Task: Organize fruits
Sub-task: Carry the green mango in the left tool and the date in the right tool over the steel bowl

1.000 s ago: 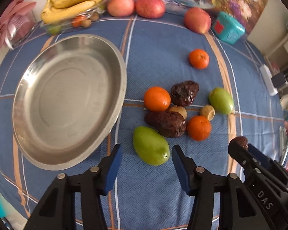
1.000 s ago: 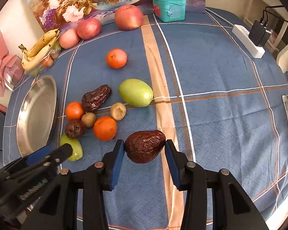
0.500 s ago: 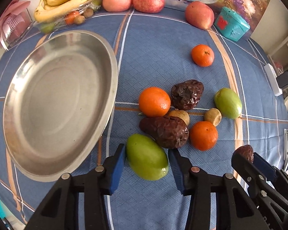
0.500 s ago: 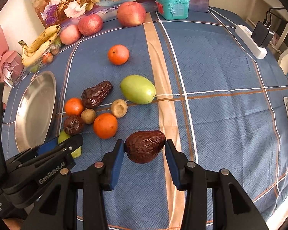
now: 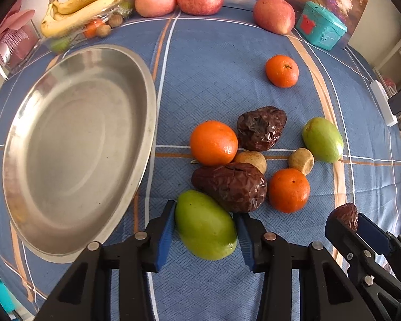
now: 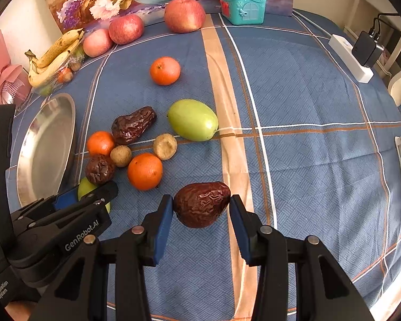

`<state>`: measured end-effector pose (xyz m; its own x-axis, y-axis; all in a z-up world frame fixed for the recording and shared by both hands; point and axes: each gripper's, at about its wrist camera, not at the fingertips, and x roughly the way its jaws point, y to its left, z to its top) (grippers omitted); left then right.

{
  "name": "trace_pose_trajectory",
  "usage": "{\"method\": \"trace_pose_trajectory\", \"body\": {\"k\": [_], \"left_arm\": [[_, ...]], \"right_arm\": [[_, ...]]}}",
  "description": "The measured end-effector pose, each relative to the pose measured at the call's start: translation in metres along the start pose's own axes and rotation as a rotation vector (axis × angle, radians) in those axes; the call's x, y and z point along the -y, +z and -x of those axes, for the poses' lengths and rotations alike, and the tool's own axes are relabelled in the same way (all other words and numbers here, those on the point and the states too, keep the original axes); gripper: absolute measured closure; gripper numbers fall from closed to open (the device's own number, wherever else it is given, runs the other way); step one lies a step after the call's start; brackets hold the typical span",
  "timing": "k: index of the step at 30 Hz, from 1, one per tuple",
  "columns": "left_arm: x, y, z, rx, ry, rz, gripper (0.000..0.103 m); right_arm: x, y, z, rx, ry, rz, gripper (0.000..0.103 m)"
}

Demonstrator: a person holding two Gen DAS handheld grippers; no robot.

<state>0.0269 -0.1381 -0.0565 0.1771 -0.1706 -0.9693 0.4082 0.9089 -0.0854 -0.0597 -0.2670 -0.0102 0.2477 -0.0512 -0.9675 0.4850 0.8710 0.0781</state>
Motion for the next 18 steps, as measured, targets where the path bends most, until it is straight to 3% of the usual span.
{"method": "trace_pose_trajectory", "body": {"k": [7,14,18], "left_arm": [[-0.005,-0.003,0.004,-0.021,-0.039,0.027,0.057],[-0.004,-0.004,0.025,0.029,-0.061,0.014,0.057],[-0.005,-0.003,0.043,0.072,-0.125,0.033,0.057]], "right_arm": [[0.000,0.001,0.002,0.012,0.000,0.001,0.058],[0.001,0.003,0.014,0.059,0.017,-0.017,0.058],[0.001,0.006,0.024,0.110,0.041,-0.027,0.058]]}}
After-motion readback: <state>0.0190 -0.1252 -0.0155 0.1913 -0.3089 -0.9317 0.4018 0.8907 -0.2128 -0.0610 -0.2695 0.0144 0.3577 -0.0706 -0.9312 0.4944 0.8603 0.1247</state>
